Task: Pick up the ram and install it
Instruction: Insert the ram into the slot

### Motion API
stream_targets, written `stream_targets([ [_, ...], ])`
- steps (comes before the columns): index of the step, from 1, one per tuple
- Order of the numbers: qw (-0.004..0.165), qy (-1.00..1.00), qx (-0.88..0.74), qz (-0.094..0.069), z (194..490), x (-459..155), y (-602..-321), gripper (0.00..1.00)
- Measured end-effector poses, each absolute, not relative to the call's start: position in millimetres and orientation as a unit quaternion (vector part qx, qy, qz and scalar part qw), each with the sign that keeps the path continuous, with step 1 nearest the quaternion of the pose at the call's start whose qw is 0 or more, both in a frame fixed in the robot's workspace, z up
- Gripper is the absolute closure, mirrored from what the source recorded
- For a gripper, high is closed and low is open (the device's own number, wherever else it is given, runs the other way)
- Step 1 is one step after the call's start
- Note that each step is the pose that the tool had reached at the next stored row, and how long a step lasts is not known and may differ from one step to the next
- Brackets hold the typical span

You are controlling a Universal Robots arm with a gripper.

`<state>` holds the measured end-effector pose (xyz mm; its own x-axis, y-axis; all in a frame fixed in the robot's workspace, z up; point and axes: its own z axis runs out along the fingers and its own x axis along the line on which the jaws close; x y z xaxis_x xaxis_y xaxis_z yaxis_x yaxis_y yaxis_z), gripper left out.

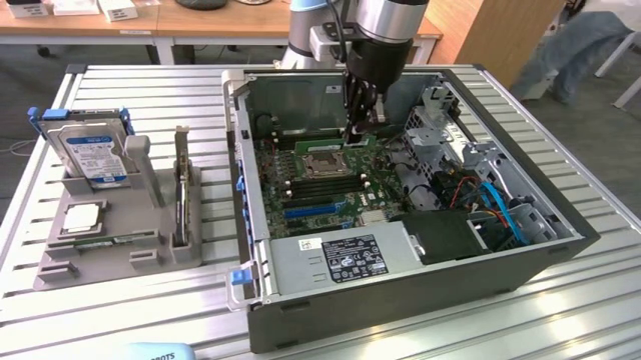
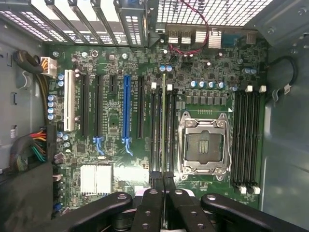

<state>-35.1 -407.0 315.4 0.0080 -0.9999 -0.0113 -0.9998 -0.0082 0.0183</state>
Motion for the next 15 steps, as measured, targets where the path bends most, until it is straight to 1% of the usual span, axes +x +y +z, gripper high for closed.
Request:
stream_targets([
  [15,0.003,-0.704,0.71,-0.01,308.0,-35.1,-407.3,0.88],
])
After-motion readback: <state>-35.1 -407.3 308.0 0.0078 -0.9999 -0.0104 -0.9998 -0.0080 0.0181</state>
